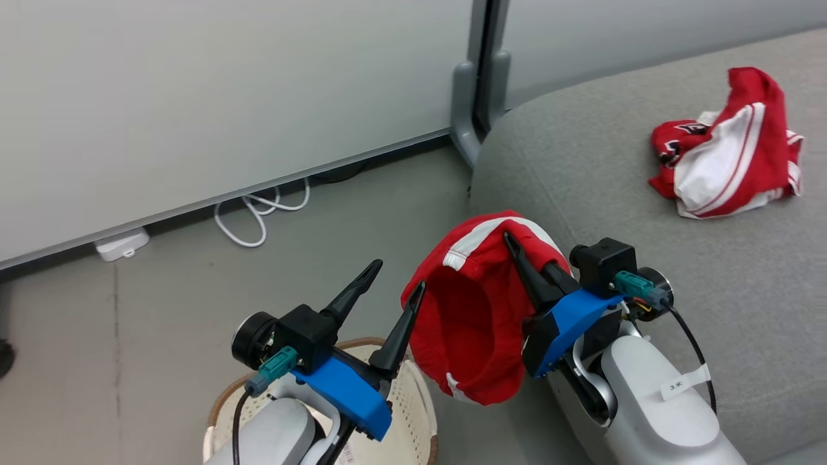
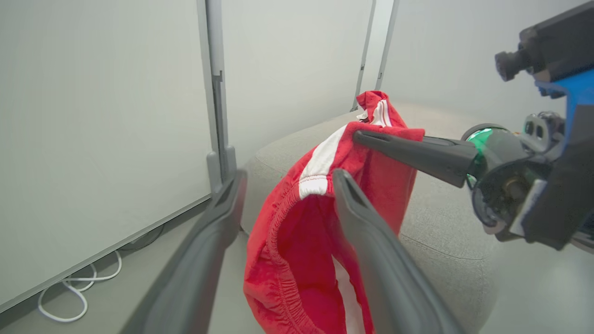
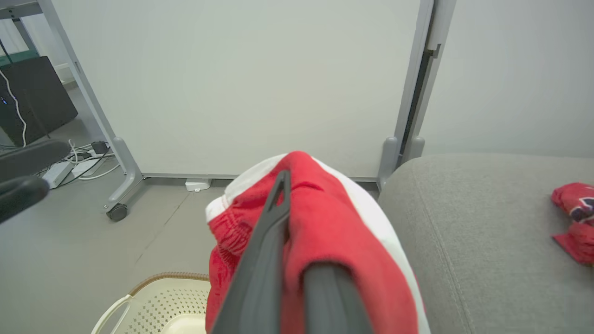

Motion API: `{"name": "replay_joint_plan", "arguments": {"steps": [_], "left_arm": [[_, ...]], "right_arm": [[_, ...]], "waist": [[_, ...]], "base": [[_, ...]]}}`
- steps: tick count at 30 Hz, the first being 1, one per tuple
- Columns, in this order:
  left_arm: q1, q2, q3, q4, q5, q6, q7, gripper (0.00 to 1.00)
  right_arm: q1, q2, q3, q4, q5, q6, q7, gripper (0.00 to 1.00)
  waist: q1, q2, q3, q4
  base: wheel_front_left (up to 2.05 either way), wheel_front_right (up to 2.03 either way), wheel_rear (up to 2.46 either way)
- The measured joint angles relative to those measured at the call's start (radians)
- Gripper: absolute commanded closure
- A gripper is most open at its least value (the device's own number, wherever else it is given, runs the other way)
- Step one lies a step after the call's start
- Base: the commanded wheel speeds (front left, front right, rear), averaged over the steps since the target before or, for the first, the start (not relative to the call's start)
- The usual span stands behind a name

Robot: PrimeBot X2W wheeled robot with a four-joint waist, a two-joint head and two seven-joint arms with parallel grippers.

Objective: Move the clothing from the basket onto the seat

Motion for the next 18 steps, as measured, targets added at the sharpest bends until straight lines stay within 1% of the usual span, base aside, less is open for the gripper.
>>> {"name": "replay_joint_plan", "arguments": {"steps": [11, 18], "left_arm": [[0.002, -0.012, 0.013, 0.023, 0.030, -0.021, 0.000, 0.00], [0.002, -0.010, 0.012, 0.033, 0.039, -0.026, 0.000, 0.00]], "right_arm": [[0.008, 0.000, -0.033, -0.006, -0.007, 0.000, -0.005, 1.00], [0.019, 0.000, -0.047, -0.018, 0.001, 0.000, -0.011, 1.00]], "waist": [[-0.0001, 0.0000, 0.014, -0.201], [-0.0001, 0.0000, 0.031, -0.302]], "base": [[0.00, 0.00, 0.00], [0.00, 0.00, 0.00]]}}
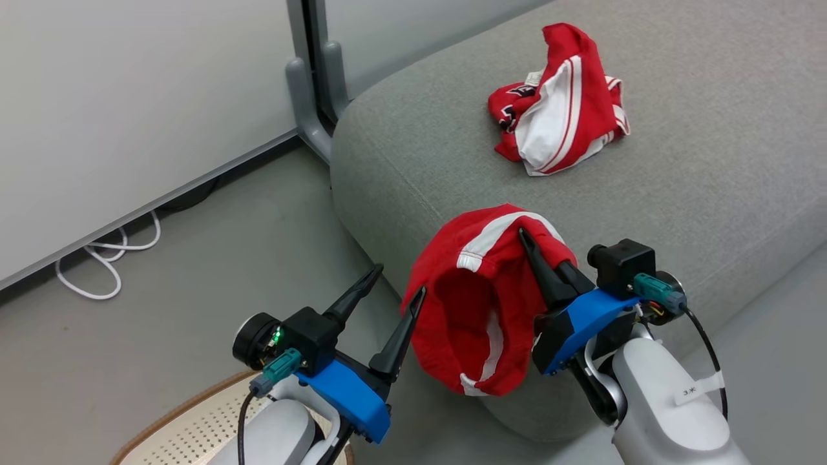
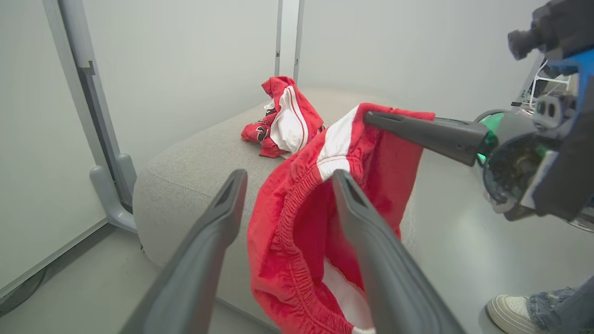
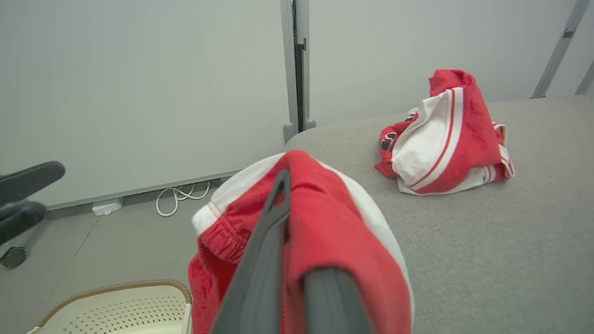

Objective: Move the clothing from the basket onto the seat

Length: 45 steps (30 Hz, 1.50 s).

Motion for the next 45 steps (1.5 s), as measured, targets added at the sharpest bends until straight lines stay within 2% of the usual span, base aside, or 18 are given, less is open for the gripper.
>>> {"name": "replay_joint_plan", "arguments": {"steps": [14, 20, 24, 31, 35, 45], "left_arm": [[-0.042, 0.009, -0.026, 0.019, 0.005, -0.010, 0.000, 0.00], [-0.059, 0.038, -0.018, -0.016, 0.019, 0.010, 0.005, 0.00], [-0.088, 0.058, -0.024, -0.065, 0.042, 0.014, 0.027, 0.00], [-0.167, 0.120, -0.028, -0.168, 0.084, 0.014, 0.086, 0.00], [-0.207, 0.147, -0.021, -0.232, 0.104, 0.019, 0.112, 0.00], [-0.241, 0.199, -0.030, -0.362, 0.139, 0.030, 0.168, 0.00]], "right_arm": [[0.022, 0.000, -0.055, -0.043, 0.016, 0.000, 0.001, 1.00], [-0.118, -0.002, -0.124, -0.039, 0.051, 0.000, 0.059, 1.00], [-0.269, -0.053, -0.199, -0.037, 0.059, 0.000, 0.094, 1.00], [-0.474, -0.184, -0.360, -0.026, 0.101, 0.000, 0.119, 1.00], [-0.556, -0.250, -0.516, -0.010, 0.105, 0.000, 0.047, 1.00], [-0.555, -0.285, -0.691, 0.159, 0.035, 0.000, -0.044, 1.00]], "waist": [[0.0001, 0.0000, 0.072, -0.030], [0.0000, 0.0000, 0.125, -0.030], [0.0001, 0.0000, 0.185, -0.014], [0.0003, 0.0000, 0.324, 0.035], [0.0003, 0.0000, 0.410, 0.072], [0.0003, 0.0000, 0.580, 0.182]], "base": [[0.00, 0.00, 0.00], [0.00, 0.00, 0.00], [0.00, 0.00, 0.00], [0.00, 0.00, 0.00], [0.00, 0.00, 0.00], [0.00, 0.00, 0.00]]}}
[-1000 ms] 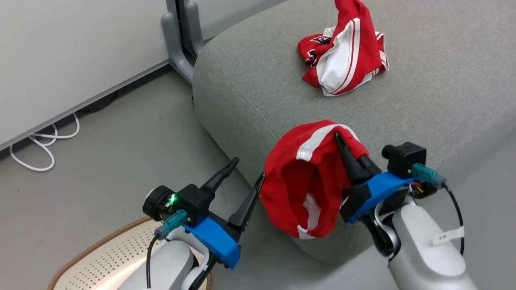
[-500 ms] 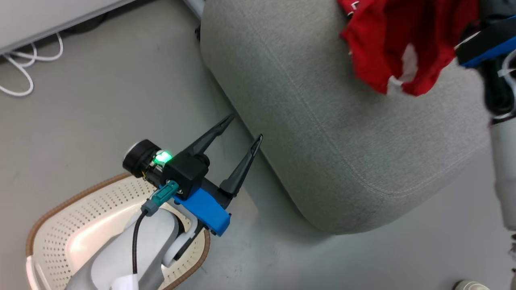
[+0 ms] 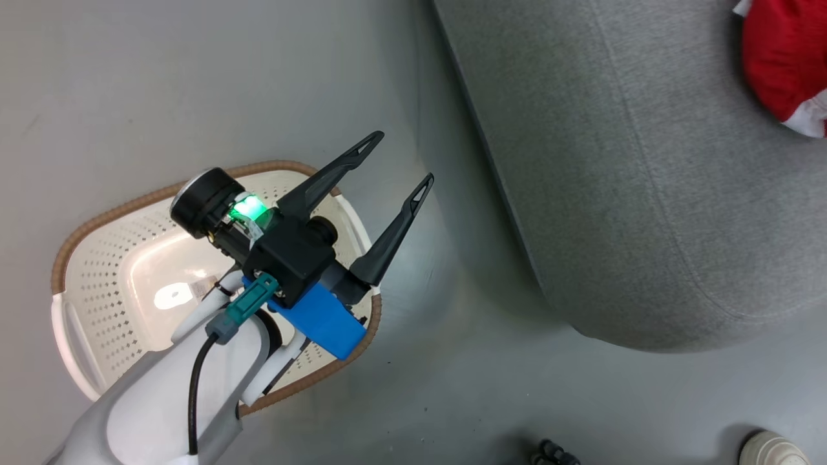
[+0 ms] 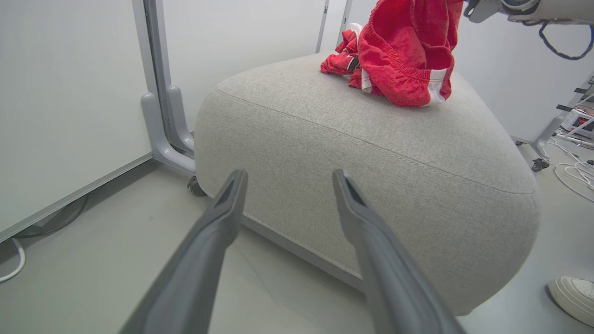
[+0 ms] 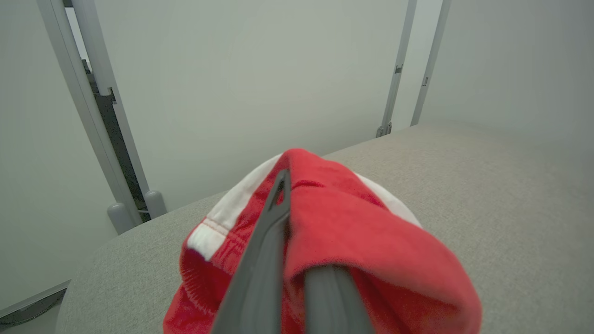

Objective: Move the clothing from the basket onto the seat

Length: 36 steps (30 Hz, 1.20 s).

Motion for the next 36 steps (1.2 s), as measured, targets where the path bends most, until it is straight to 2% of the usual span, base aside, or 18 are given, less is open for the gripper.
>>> {"name": "replay_joint_plan", "arguments": {"steps": [5, 9, 10, 11, 12, 21, 25, 30, 36], "left_arm": [[-0.002, 0.022, 0.014, -0.040, 0.003, 0.016, 0.010, 0.00], [-0.002, 0.025, 0.014, -0.046, 0.002, 0.024, 0.009, 0.00], [-0.002, 0.024, 0.014, -0.046, 0.001, 0.024, 0.008, 0.00], [-0.002, 0.021, 0.012, -0.046, 0.001, 0.024, 0.008, 0.00], [-0.002, 0.019, 0.010, -0.045, 0.001, 0.024, 0.005, 0.00], [-0.001, -0.010, -0.007, 0.002, -0.013, 0.023, -0.032, 0.00], [0.012, -0.048, -0.011, 0.054, -0.034, 0.020, -0.079, 0.00], [0.057, -0.097, -0.010, 0.140, -0.076, 0.017, -0.130, 0.00], [0.143, -0.140, 0.017, 0.230, -0.125, 0.017, -0.161, 0.00]], "right_arm": [[0.001, 0.016, -0.021, 0.074, -0.021, 0.000, -0.027, 1.00], [0.000, 0.027, -0.014, 0.111, -0.044, 0.000, -0.040, 1.00], [0.000, 0.026, -0.012, 0.117, -0.047, 0.000, -0.043, 0.76], [0.000, 0.024, -0.009, 0.122, -0.053, 0.000, -0.045, 0.13], [0.000, 0.023, -0.004, 0.126, -0.057, 0.000, -0.048, 0.00], [0.019, 0.020, 0.047, 0.148, -0.071, 0.000, -0.052, 0.00], [0.083, 0.006, 0.085, 0.137, -0.075, 0.000, -0.052, 0.00], [0.199, -0.026, 0.165, 0.092, -0.097, 0.000, -0.037, 0.00], [0.368, -0.018, 0.228, -0.030, -0.093, 0.000, 0.018, 0.00]], "waist": [[0.0000, 0.0000, 0.056, 0.036], [-0.0001, 0.0000, 0.059, 0.042], [-0.0001, 0.0000, 0.056, 0.042], [-0.0001, 0.0000, 0.052, 0.041], [-0.0001, 0.0000, 0.048, 0.040], [-0.0002, 0.0000, -0.004, 0.043], [-0.0002, 0.0000, -0.051, 0.056], [-0.0003, 0.0000, -0.140, 0.081], [-0.0003, 0.0001, -0.271, 0.115]], "base": [[0.00, 0.00, 0.00], [0.00, 0.00, 0.00], [0.00, 0.00, 0.00], [0.00, 0.00, 0.00], [0.00, 0.00, 0.00], [0.00, 0.00, 0.00], [0.00, 0.00, 0.00], [0.00, 0.00, 0.00], [0.00, 0.00, 0.00]]}}
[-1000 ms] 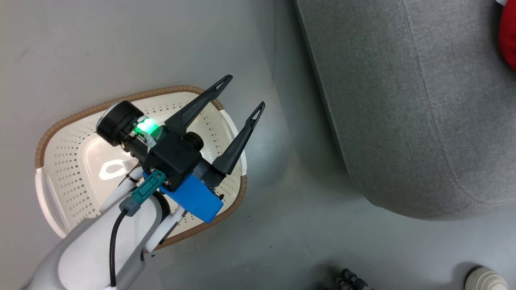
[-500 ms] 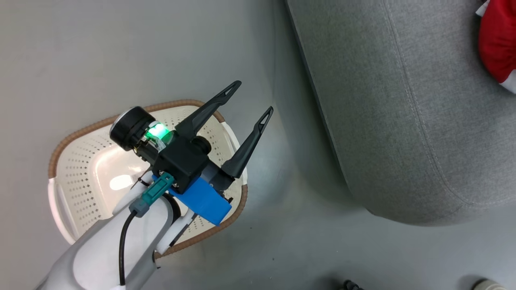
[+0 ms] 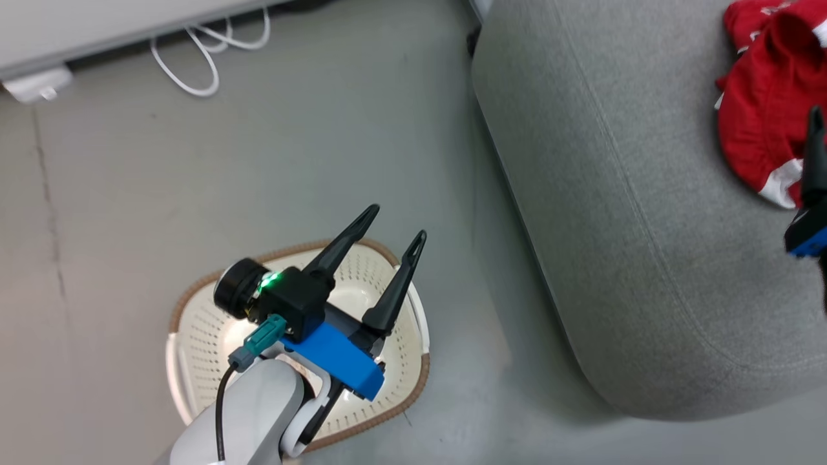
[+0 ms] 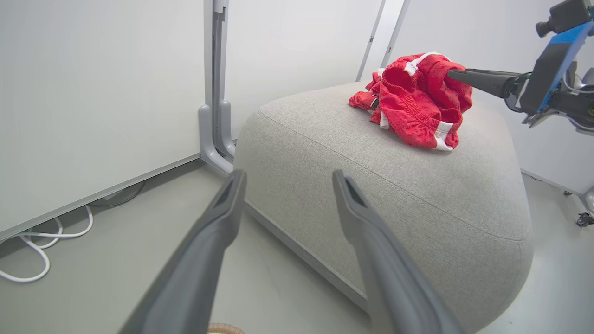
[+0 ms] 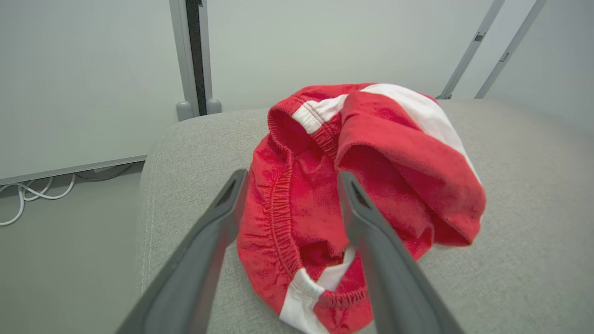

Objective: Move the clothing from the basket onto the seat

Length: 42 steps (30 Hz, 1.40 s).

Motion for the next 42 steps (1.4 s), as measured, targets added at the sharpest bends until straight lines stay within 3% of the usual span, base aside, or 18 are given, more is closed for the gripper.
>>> {"name": "replay_joint_plan", "arguments": {"steps": [13, 21, 32, 42], "left_arm": [[0.177, -0.059, 0.152, 0.068, -0.019, -0.004, -0.007, 0.00], [0.283, -0.085, 0.267, 0.092, 0.004, -0.017, -0.007, 0.00], [0.386, -0.101, 0.422, 0.111, 0.046, -0.028, -0.007, 0.00], [0.430, -0.112, 0.520, 0.129, 0.077, -0.040, -0.007, 0.00]], "right_arm": [[0.385, 0.126, 0.070, -0.441, -0.021, 0.000, 0.133, 0.00], [0.551, 0.211, 0.100, -0.624, -0.085, 0.000, 0.179, 0.00], [0.690, 0.288, 0.097, -0.705, -0.105, 0.000, 0.176, 0.00], [0.722, 0.302, 0.076, -0.687, -0.104, 0.000, 0.155, 0.00]], "waist": [[-0.0002, 0.0000, -0.232, 0.128], [-0.0001, 0.0000, -0.334, 0.215], [-0.0001, 0.0000, -0.407, 0.313], [0.0000, 0.0000, -0.411, 0.314]], "base": [[0.00, 0.00, 0.00], [0.00, 0.00, 0.00], [0.00, 0.00, 0.00], [0.00, 0.00, 0.00]]}}
